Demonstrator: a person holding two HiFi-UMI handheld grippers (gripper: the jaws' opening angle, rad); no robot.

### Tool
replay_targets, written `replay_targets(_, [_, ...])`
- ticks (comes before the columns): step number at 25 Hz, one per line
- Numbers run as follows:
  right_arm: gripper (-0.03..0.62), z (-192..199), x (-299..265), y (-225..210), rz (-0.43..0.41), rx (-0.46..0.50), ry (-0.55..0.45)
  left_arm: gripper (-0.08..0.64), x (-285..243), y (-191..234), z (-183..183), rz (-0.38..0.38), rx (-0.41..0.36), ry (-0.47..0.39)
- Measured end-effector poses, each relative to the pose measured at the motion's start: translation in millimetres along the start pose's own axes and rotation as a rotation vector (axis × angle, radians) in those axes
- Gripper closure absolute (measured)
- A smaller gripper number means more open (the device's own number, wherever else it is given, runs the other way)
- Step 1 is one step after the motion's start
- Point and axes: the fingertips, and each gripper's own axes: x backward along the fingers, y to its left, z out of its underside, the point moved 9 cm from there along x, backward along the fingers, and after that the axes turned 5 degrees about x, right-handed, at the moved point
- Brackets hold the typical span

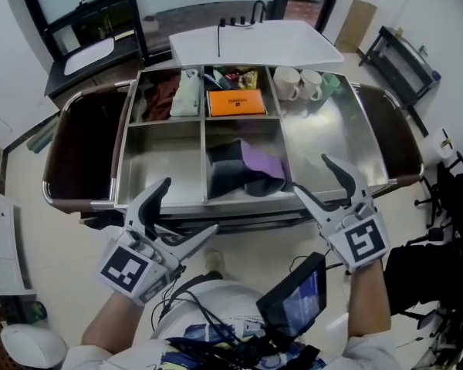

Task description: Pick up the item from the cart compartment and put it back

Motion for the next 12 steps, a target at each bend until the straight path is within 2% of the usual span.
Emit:
replay_targets(7, [0.271,27.1,129.6,25.2,0.160,-0.188,-0.047,0.091,14.2,-62.0,12.5,0.009,-0.015,0.019])
replay_targets(12, [0.272,35.0,217.0,52.0,0.268,-0.264,-0.069,0.092,34.7,-95.9,27.8,-0.029,-0.005,0.056])
